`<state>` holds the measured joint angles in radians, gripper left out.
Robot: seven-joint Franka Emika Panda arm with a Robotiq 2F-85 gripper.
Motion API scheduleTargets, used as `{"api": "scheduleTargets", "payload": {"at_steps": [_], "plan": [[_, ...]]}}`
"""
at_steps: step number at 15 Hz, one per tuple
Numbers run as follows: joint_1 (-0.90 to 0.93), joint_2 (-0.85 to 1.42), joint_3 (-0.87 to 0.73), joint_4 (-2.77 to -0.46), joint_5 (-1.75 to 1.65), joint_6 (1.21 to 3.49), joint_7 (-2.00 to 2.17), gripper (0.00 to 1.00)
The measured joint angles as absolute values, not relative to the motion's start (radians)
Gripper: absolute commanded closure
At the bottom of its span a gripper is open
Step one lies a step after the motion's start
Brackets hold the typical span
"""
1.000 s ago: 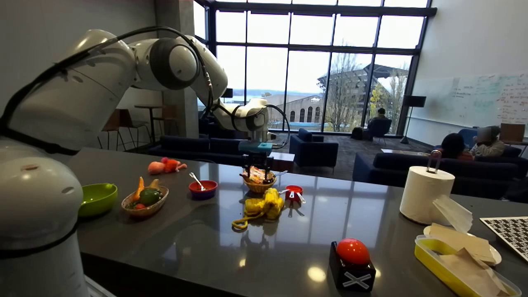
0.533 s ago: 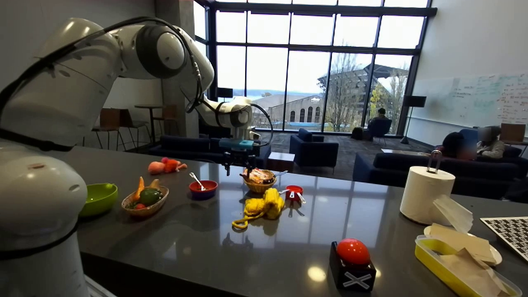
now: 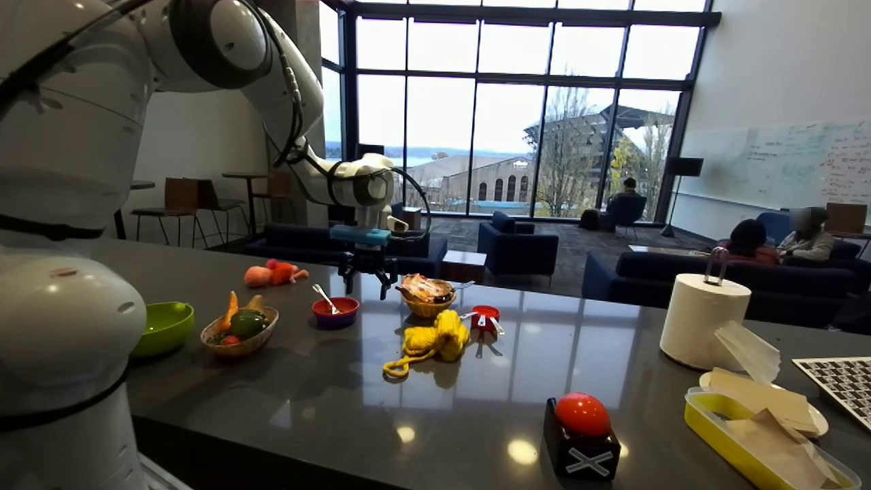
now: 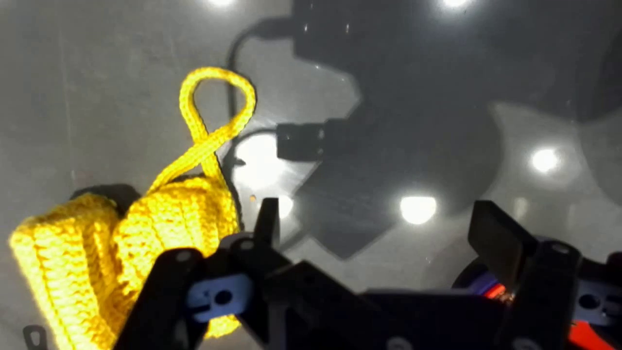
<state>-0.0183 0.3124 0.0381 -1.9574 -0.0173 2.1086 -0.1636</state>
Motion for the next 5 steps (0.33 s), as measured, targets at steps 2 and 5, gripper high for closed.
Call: {"api": "scheduleTargets", "payload": {"at_steps": [2,5], "plan": [[-0.02,0.257,0.031,-2.024,-0.017,2.109,-0.149,0.0],[-0.026,0.183,0.017,-2.118,-0.013,2.108,-0.144,0.0]]}}
